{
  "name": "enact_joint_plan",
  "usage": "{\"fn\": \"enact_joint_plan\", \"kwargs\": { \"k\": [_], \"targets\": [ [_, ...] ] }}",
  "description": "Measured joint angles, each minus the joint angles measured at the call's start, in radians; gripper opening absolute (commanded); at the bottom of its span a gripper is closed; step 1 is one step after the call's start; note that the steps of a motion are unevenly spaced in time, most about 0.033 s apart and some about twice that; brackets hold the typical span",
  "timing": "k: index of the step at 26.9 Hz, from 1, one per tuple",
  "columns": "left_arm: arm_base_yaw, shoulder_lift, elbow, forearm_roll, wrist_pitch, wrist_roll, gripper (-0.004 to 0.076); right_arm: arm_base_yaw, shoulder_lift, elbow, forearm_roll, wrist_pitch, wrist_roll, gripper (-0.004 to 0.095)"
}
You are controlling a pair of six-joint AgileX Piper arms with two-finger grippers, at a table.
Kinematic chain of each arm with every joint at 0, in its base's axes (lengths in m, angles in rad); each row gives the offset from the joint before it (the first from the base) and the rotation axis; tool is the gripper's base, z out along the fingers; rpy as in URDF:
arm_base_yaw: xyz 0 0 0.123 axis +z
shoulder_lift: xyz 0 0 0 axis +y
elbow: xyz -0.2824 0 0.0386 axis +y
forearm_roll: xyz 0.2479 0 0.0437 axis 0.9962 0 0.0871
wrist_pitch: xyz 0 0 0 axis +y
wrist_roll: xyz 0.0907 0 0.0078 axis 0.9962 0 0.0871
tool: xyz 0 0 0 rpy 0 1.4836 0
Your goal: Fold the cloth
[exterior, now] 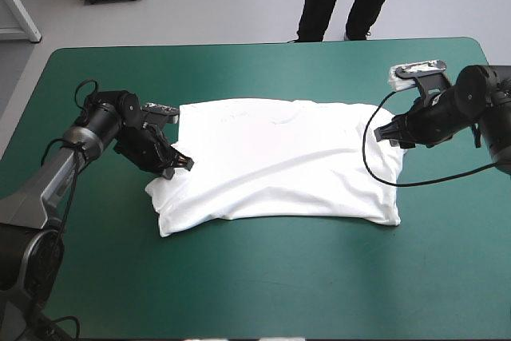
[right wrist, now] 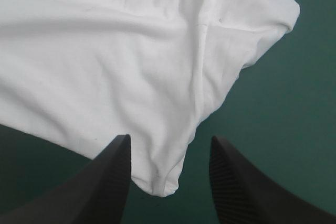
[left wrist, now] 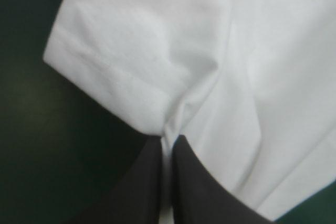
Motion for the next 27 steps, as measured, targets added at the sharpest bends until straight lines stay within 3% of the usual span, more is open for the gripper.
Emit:
{"fn": "enact_joint_plan", "kwargs": {
  "k": [11, 20, 23, 27],
  "targets": [
    [-0.154, 0.067, -0.048, -0.045, -0.055, -0.015, -0.0022, 0.000, 0.026, 0.000, 0.000, 0.000, -0.011, 0.0449],
    [-0.163, 0.175, -0.057, -0.049, -0.086, -0.017, -0.0013, 0.000, 0.054, 0.000, -0.001, 0.000, -0.018, 0.0449],
    [-0.163, 0.176, -0.067, -0.051, -0.072, -0.014, 0.0044, 0.000, 0.060, 0.000, 0.000, 0.000, -0.018, 0.0449],
    [-0.163, 0.165, -0.103, -0.049, -0.030, -0.006, 0.0187, 0.000, 0.061, 0.000, 0.000, -0.008, -0.020, 0.0450]
  ]
}}
